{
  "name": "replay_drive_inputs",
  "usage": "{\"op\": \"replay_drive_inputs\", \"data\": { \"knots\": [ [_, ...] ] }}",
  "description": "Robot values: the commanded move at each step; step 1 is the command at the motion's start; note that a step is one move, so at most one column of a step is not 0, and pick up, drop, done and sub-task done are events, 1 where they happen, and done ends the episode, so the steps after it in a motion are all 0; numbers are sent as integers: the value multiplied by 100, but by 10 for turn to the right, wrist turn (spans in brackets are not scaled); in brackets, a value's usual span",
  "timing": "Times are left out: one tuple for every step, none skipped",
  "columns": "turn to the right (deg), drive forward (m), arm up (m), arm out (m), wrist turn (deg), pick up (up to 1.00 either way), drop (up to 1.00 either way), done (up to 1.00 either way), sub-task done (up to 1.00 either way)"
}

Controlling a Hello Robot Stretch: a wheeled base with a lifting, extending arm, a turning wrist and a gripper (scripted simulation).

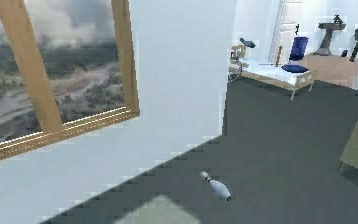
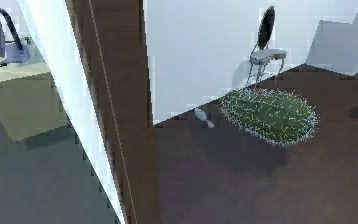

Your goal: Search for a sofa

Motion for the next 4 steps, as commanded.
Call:
{"op": "replay_drive_inputs", "data": {
  "knots": [
    [90, 0, 0, 0, 0, 0, 0, 0, 0],
    [0, 30, 0, 0, 0, 0, 0, 0, 0],
    [420, 0, 0, 0, 0, 0, 0, 0, 0],
    [0, 60, 0, 0, 0, 0, 0, 0, 0]
  ]
}}
